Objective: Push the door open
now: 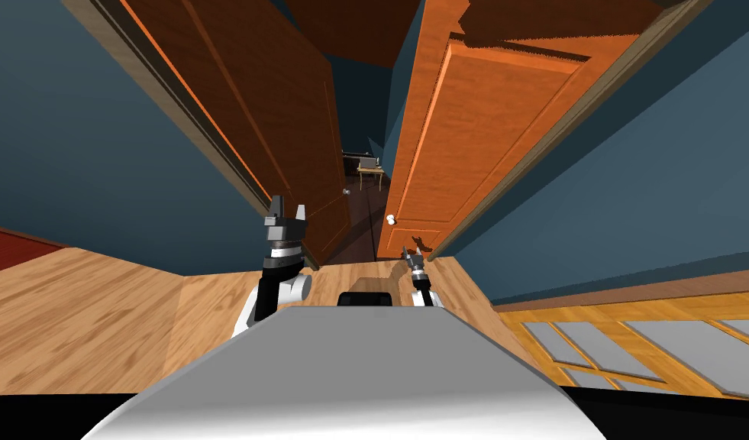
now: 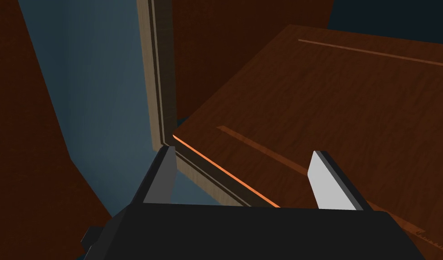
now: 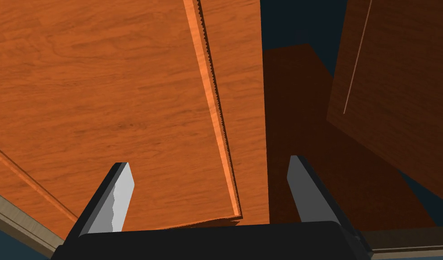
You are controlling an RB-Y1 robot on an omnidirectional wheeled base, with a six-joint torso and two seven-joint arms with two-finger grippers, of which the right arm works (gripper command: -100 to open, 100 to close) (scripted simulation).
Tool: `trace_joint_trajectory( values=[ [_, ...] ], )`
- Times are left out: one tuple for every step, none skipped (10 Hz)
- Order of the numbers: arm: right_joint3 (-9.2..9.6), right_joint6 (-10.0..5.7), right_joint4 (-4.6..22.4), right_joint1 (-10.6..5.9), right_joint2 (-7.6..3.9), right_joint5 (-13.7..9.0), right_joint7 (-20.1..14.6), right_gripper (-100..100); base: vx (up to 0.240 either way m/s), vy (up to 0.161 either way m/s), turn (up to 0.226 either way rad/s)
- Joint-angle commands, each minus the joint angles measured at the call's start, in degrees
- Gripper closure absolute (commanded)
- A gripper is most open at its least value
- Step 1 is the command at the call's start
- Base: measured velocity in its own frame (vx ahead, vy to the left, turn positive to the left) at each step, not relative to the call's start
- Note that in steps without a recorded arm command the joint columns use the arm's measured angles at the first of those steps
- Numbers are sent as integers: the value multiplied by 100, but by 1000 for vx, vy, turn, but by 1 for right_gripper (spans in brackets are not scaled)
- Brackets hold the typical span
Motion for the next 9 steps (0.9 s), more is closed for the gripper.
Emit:
trace_joint_trajectory(
  values=[
    [-37,1,185,-70,52,82,200,-100,93,-34,59],
    [-62,-14,297,-104,78,122,297,-100,97,-32,60],
    [-86,-29,409,-138,104,162,394,-100,84,-24,69],
    [-110,-44,522,-171,129,202,490,-100,84,-22,49],
    [-135,-58,634,-205,155,241,587,-100,90,-16,41],
    [-155,-71,727,-233,181,274,667,-100,83,-13,51],
    [-174,-83,816,-260,206,306,744,-100,62,-21,44],
    [-194,-95,905,-287,232,338,821,-100,61,-27,39],
    [-213,-107,995,-314,257,370,898,-100,66,-14,54]
  ],
)
